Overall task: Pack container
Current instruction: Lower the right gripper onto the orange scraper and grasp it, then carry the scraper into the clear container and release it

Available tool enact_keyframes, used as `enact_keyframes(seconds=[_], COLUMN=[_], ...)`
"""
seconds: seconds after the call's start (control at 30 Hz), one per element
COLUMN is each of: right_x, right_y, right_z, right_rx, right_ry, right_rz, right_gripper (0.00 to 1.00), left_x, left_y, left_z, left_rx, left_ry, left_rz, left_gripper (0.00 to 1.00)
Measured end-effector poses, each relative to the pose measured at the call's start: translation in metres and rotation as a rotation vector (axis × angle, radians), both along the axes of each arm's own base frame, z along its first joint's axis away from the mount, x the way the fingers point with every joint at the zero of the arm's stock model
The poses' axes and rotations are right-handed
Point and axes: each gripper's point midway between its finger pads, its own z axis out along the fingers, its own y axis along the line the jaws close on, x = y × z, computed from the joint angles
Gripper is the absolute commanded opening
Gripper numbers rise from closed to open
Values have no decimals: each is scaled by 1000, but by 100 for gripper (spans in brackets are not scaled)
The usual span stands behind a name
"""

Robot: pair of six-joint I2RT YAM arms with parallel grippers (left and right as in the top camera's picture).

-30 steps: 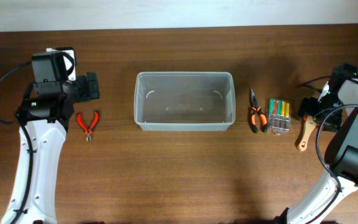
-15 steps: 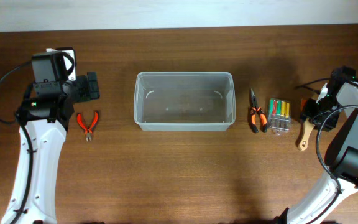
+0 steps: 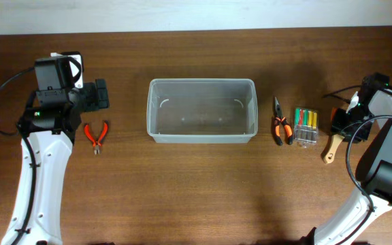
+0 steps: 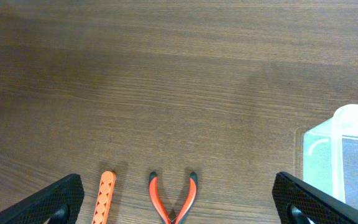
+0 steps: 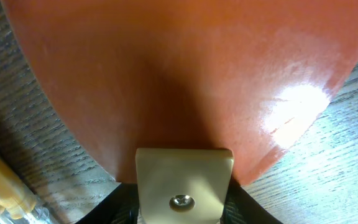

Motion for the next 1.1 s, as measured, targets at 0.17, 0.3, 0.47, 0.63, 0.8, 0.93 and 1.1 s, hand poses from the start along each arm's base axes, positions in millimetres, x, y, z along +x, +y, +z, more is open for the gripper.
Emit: enact_keyframes(seconds=[0.17, 0.3, 0.47, 0.63, 0.8, 0.93, 1.1], right_x=[0, -6, -8, 18, 41, 69, 95], right_y=[0, 4, 9, 6, 26, 76, 179], right_z=[1, 4, 21, 66, 129, 197, 261], right_rx=[-1, 17, 58, 63, 67, 37, 3], right_ry=[-1, 28, 54, -18, -88, -206, -394], right_rz=[-3, -3, -1, 5, 61, 207, 553], right_gripper=[26, 22, 18, 18, 9, 4, 4], left_x=[0, 0, 0, 0, 0, 0, 0], left_y=[0, 0, 0, 0, 0, 0, 0], left_z=[0, 0, 0, 0, 0, 0, 0], left_rx=[0, 0, 0, 0, 0, 0, 0], left_ry=[0, 0, 1, 1, 2, 1, 0], left_rz=[0, 0, 0, 0, 0, 0, 0], left_gripper=[99, 99, 99, 99, 99, 99, 99])
